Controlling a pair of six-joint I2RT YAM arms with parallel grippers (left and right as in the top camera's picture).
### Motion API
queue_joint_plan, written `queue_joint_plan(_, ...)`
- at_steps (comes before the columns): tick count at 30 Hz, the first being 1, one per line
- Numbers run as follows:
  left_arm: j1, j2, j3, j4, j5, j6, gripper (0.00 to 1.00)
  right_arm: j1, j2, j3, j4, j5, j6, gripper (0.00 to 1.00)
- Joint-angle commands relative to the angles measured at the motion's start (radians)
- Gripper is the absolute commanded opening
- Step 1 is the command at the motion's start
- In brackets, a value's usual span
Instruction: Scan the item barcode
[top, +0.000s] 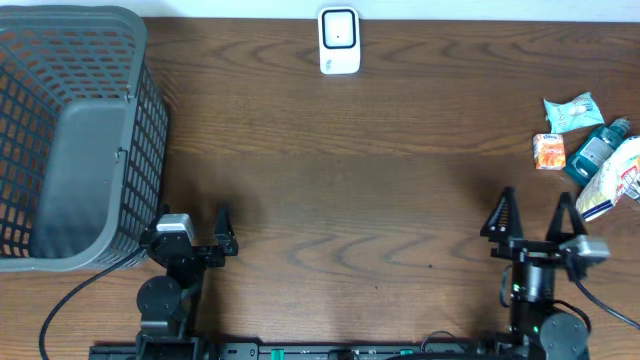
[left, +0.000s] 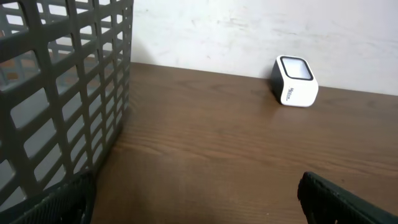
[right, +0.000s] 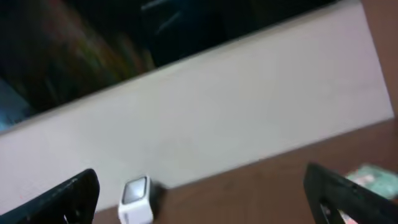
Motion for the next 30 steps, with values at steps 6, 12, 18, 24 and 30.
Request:
queue_joint_plan(6,-0.002,-0.006,-0.019,-0.029,-0.002,-0.005,0.98,0.026,-0.012,-0.065,-0.057,-0.109,-0.241,0.99)
queue_joint_plan(12,-0.002,-0.006,-0.019,-0.029,-0.002,-0.005,0.98,0.043,-0.012,-0.065,-0.223,-0.126,-0.351,0.99)
queue_joint_plan(18,-0.002,-0.006,-0.019,-0.029,-0.002,-0.005,0.98,0.043,-0.012,-0.065,-0.293,-0.061,-0.352,0.99)
queue_joint_plan(24,-0.002,-0.006,-0.019,-0.029,-0.002,-0.005,0.98,0.048,-0.012,-0.065,-0.293,-0.046,-0.367,0.99)
queue_joint_plan(30,-0.002,-0.006,-0.019,-0.029,-0.002,-0.005,0.98,0.048,-0.011,-0.065,-0.294,-0.036,-0.392,0.99)
